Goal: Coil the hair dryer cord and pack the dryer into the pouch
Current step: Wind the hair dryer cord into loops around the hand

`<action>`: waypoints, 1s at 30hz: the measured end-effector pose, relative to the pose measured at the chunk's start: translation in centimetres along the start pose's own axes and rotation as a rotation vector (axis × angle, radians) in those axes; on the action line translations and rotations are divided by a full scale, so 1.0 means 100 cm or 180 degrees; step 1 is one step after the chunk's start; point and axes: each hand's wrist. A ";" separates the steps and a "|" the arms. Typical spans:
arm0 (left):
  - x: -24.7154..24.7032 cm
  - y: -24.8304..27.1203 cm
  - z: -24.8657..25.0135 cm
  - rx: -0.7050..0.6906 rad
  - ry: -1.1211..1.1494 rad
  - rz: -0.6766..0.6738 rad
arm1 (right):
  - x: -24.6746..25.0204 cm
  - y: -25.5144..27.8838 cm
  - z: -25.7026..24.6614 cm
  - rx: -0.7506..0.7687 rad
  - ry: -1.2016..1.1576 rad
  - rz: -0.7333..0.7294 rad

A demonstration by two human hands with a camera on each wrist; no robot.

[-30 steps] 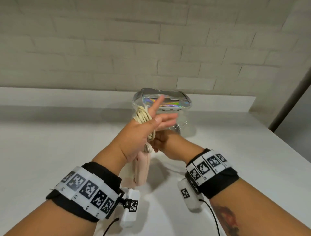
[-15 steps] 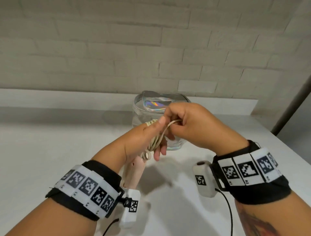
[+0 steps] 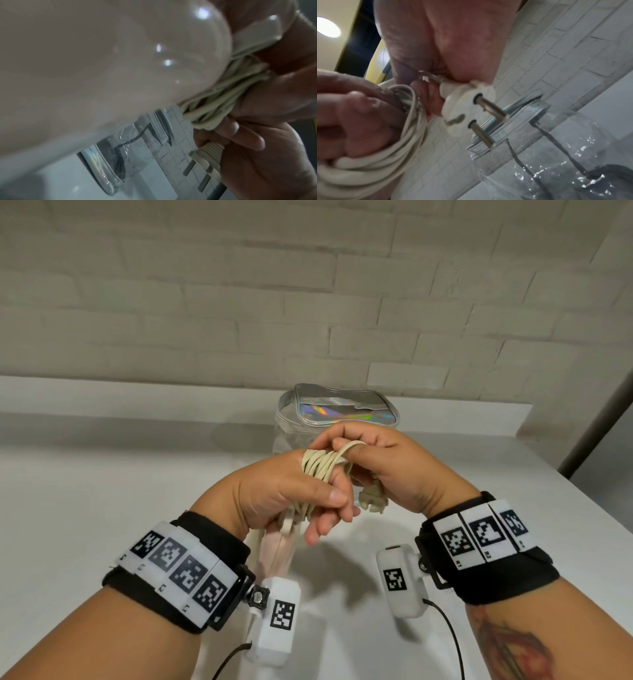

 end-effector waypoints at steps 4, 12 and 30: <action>-0.001 0.000 0.001 -0.0013 -0.0023 0.0205 | 0.001 -0.001 0.006 -0.0169 -0.0329 -0.0084; 0.015 -0.007 -0.003 -0.0161 -0.0383 0.1747 | 0.011 -0.008 0.020 -0.0284 -0.0687 0.0707; 0.000 -0.020 -0.015 -0.0475 0.0436 0.2116 | 0.019 -0.014 0.032 -0.0064 0.2700 0.1460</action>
Point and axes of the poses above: each hand's wrist, its own y-axis away from the middle knuckle, its own x-axis out of the back of the hand, z = x × y, and after that the axes turned 8 degrees about z, right-handed
